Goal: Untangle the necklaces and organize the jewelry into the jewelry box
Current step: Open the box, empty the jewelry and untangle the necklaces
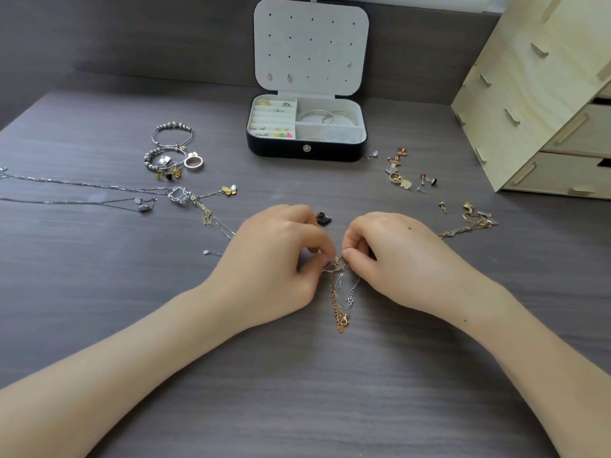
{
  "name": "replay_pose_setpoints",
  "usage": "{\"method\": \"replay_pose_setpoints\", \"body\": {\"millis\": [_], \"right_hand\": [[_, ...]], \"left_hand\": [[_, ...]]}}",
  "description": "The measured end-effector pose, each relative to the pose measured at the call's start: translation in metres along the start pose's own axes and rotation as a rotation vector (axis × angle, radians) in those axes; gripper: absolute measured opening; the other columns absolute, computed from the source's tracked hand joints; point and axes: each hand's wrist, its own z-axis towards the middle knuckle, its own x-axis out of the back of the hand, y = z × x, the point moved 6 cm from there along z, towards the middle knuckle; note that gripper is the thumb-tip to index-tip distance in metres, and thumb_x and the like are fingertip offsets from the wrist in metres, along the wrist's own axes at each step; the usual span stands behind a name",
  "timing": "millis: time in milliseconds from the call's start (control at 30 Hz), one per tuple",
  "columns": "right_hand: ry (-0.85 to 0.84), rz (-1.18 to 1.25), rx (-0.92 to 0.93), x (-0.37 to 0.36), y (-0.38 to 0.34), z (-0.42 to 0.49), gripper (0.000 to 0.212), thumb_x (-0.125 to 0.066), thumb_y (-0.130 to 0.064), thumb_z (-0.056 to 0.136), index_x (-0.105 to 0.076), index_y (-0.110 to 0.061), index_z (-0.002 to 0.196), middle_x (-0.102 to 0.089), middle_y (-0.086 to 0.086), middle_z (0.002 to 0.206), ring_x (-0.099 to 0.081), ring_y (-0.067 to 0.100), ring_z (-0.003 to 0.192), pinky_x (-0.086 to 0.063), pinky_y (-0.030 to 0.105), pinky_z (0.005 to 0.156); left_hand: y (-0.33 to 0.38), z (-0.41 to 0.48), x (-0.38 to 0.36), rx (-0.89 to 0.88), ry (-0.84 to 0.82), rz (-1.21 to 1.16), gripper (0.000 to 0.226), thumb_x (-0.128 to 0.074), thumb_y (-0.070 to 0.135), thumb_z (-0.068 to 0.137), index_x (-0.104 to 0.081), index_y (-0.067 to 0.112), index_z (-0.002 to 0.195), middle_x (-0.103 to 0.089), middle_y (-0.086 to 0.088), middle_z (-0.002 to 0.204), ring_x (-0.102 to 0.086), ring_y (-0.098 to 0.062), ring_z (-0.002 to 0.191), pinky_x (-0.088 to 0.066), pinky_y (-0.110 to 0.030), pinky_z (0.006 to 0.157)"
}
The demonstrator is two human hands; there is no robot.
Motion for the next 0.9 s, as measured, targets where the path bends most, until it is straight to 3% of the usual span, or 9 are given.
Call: {"method": "replay_pose_setpoints", "body": {"millis": [100, 200, 367, 533, 633, 767, 900], "right_hand": [[-0.036, 0.06, -0.023, 0.0, 0.002, -0.001, 0.012, -0.047, -0.025, 0.094, -0.057, -0.021, 0.09, -0.053, -0.008, 0.091, -0.052, 0.017, 0.095, -0.037, 0.029, 0.08], [-0.041, 0.092, -0.039, -0.001, 0.004, 0.0, 0.009, -0.046, -0.026, 0.095, -0.051, -0.025, 0.087, -0.051, -0.01, 0.091, -0.051, 0.015, 0.097, -0.034, 0.026, 0.078], [-0.012, 0.079, -0.077, -0.002, 0.006, -0.001, 0.008, -0.045, -0.026, 0.095, -0.05, -0.025, 0.089, -0.051, -0.009, 0.09, -0.051, 0.015, 0.096, -0.033, 0.025, 0.077], [0.023, 0.035, -0.126, 0.0, 0.006, -0.002, 0.008, -0.045, -0.027, 0.093, -0.052, -0.024, 0.091, -0.057, -0.005, 0.095, -0.052, 0.017, 0.096, -0.037, 0.028, 0.078], [0.029, 0.032, -0.165, 0.002, 0.007, -0.004, 0.012, -0.048, -0.026, 0.091, -0.058, -0.021, 0.092, -0.06, -0.004, 0.094, -0.054, 0.018, 0.094, -0.041, 0.03, 0.079], [0.025, 0.06, -0.203, 0.003, 0.008, -0.005, 0.012, -0.05, -0.026, 0.088, -0.061, -0.021, 0.089, -0.062, -0.007, 0.088, -0.056, 0.016, 0.09, -0.041, 0.028, 0.076], [0.049, 0.07, -0.241, 0.004, 0.012, -0.003, 0.012, -0.05, -0.026, 0.089, -0.062, -0.022, 0.089, -0.061, -0.007, 0.087, -0.055, 0.016, 0.09, -0.04, 0.028, 0.073]], "left_hand": [[0.002, -0.002, 0.002, -0.115, -0.03, 0.041, 0.036, -0.057, 0.005, 0.066, -0.076, 0.03, 0.083, -0.056, 0.005, 0.072, -0.05, -0.02, 0.063, -0.037, -0.028, 0.058], [0.003, -0.002, 0.001, -0.183, -0.063, 0.087, 0.04, -0.054, 0.003, 0.069, -0.076, 0.033, 0.085, -0.057, 0.006, 0.072, -0.045, -0.017, 0.059, -0.031, -0.023, 0.056], [0.002, -0.002, -0.003, -0.189, -0.124, 0.07, 0.048, -0.053, -0.002, 0.062, -0.076, 0.032, 0.087, -0.058, 0.005, 0.072, -0.039, -0.013, 0.059, -0.031, -0.021, 0.058], [0.0, -0.003, -0.005, -0.185, -0.153, 0.063, 0.05, -0.048, -0.002, 0.065, -0.076, 0.031, 0.09, -0.056, 0.004, 0.071, -0.047, -0.017, 0.058, -0.033, -0.021, 0.056], [0.001, -0.005, -0.005, -0.17, -0.166, 0.058, 0.052, -0.035, 0.008, 0.071, -0.075, 0.033, 0.092, -0.054, 0.006, 0.071, -0.05, -0.017, 0.059, -0.034, -0.019, 0.054], [0.001, -0.008, -0.007, -0.146, -0.175, 0.026, 0.05, -0.039, 0.006, 0.07, -0.076, 0.032, 0.092, -0.052, 0.007, 0.07, -0.052, -0.018, 0.06, -0.039, -0.022, 0.052], [-0.007, -0.009, -0.007, 0.039, -0.198, -0.097, 0.054, -0.04, 0.006, 0.066, -0.075, 0.037, 0.092, -0.053, 0.015, 0.072, -0.046, 0.002, 0.064, -0.037, -0.015, 0.058]]}}
